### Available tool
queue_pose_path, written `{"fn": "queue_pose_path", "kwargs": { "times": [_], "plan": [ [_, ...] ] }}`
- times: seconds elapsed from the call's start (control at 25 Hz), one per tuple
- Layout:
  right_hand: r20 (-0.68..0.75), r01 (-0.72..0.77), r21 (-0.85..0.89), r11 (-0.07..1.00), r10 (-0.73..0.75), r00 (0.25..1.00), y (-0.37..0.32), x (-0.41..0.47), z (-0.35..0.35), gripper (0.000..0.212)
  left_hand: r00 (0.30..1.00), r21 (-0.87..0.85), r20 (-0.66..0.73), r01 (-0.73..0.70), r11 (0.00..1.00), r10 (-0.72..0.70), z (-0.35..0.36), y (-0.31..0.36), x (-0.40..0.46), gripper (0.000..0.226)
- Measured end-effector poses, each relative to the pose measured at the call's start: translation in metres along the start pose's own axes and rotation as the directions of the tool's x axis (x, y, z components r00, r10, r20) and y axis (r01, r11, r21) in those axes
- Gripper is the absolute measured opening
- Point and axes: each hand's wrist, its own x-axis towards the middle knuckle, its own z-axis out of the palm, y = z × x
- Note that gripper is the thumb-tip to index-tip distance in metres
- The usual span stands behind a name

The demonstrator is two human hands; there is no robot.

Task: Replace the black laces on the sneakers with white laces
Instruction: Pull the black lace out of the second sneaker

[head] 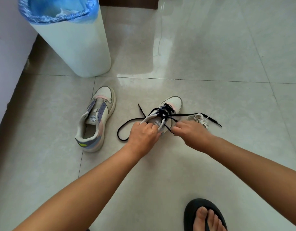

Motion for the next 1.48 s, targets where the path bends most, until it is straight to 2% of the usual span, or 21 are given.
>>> {"fn": "queue_pose_path", "kwargs": {
  "times": [0.08, 0.16, 0.28, 0.32, 0.44, 0.52, 0.56, 0.6, 0.64, 0.68, 0.72, 0.84, 0.92, 1.0, 1.08, 1.12, 1.16, 1.2, 1.32, 1.44, 1.48],
  "plan": [
    [0.337, 0.032, -0.078, 0.996, -0.004, 0.941, 0.002, -0.013, -0.016, 0.017, 1.000, 0.010, -0.004, -0.008, 1.000, 0.009, -0.003, -0.005, -0.002, 0.035],
    [0.477, -0.093, -0.100, 0.991, 0.129, 0.869, -0.007, -0.010, -0.028, 0.023, 1.000, 0.009, -0.010, -0.003, 1.000, 0.003, -0.004, -0.008, -0.002, 0.037],
    [0.323, -0.379, 0.021, 0.925, 0.352, 0.878, -0.028, 0.020, -0.032, 0.036, 0.999, -0.030, -0.046, -0.004, 1.000, 0.003, -0.002, -0.006, -0.002, 0.034],
    [0.288, -0.417, 0.064, 0.907, 0.383, 0.878, -0.033, 0.033, -0.032, 0.035, 0.998, -0.045, -0.067, -0.005, 0.999, 0.002, -0.001, -0.005, -0.002, 0.033],
    [0.288, -0.430, 0.173, 0.886, 0.372, 0.882, -0.030, 0.048, -0.031, 0.027, 0.998, -0.044, -0.064, -0.014, 0.999, 0.011, 0.001, -0.008, -0.003, 0.034],
    [0.362, -0.333, 0.120, 0.935, 0.271, 0.892, -0.021, 0.033, -0.030, 0.018, 1.000, -0.007, -0.014, -0.006, 1.000, 0.006, 0.000, -0.007, -0.004, 0.036],
    [0.474, -0.241, 0.029, 0.970, 0.199, 0.858, -0.014, 0.022, -0.030, 0.012, 1.000, 0.000, 0.010, 0.007, 1.000, -0.007, -0.001, -0.005, -0.002, 0.038],
    [0.621, -0.138, -0.062, 0.988, 0.147, 0.770, -0.011, 0.011, -0.033, 0.010, 0.999, -0.001, 0.026, 0.022, 1.000, -0.022, -0.002, -0.004, -0.002, 0.039],
    [0.747, -0.080, -0.124, 0.989, 0.146, 0.649, -0.007, 0.001, -0.035, 0.013, 0.999, -0.009, 0.030, 0.032, 0.999, -0.032, -0.002, -0.003, -0.001, 0.040],
    [0.806, -0.073, -0.162, 0.984, 0.175, 0.566, -0.006, -0.006, -0.038, 0.017, 0.999, -0.019, 0.030, 0.040, 0.999, -0.039, -0.002, -0.003, -0.001, 0.040],
    [0.802, -0.120, -0.181, 0.976, 0.218, 0.557, -0.006, -0.008, -0.039, 0.020, 0.999, -0.027, 0.033, 0.044, 0.999, -0.043, -0.002, -0.004, -0.001, 0.040],
    [0.542, -0.389, -0.057, 0.920, 0.356, 0.761, -0.012, 0.016, -0.039, 0.025, 0.999, -0.052, 0.040, 0.032, 0.998, -0.030, -0.001, -0.006, -0.001, 0.037],
    [0.385, -0.481, 0.114, 0.869, 0.407, 0.828, -0.021, 0.043, -0.037, 0.029, 0.999, -0.072, 0.031, 0.028, 0.997, -0.026, -0.001, -0.006, -0.001, 0.036],
    [0.322, -0.406, 0.131, 0.905, 0.348, 0.880, -0.026, 0.054, -0.037, 0.027, 0.999, -0.079, 0.035, 0.026, 0.997, -0.023, -0.001, -0.007, 0.000, 0.038],
    [0.391, -0.245, 0.015, 0.969, 0.220, 0.894, -0.020, 0.042, -0.037, 0.022, 0.996, -0.069, 0.085, 0.021, 0.997, -0.015, -0.001, -0.007, 0.000, 0.038],
    [0.526, -0.154, -0.082, 0.985, 0.174, 0.833, -0.014, 0.030, -0.040, 0.019, 0.994, -0.070, 0.107, 0.026, 0.997, -0.019, -0.002, -0.007, 0.000, 0.039],
    [0.663, -0.087, -0.172, 0.981, 0.180, 0.727, -0.008, 0.017, -0.042, 0.021, 0.992, -0.072, 0.124, 0.038, 0.997, -0.029, -0.002, -0.007, 0.000, 0.041],
    [0.732, -0.075, -0.240, 0.968, 0.231, 0.641, -0.005, 0.007, -0.044, 0.024, 0.991, -0.070, 0.126, 0.050, 0.996, -0.041, -0.003, -0.007, 0.000, 0.041],
    [0.725, -0.158, -0.391, 0.907, 0.410, 0.553, 0.006, 0.001, -0.037, 0.030, 0.990, -0.048, 0.127, 0.064, 0.997, -0.057, -0.004, -0.004, -0.001, 0.040],
    [0.761, -0.124, -0.527, 0.841, 0.532, 0.370, 0.009, 0.009, -0.027, 0.039, 0.985, -0.057, 0.154, 0.089, 0.994, -0.079, -0.008, 0.000, 0.000, 0.039],
    [0.753, -0.118, -0.547, 0.828, 0.549, 0.363, 0.013, 0.009, -0.026, 0.039, 0.980, -0.073, 0.170, 0.113, 0.991, -0.100, -0.010, 0.001, 0.001, 0.039]
  ]
}}
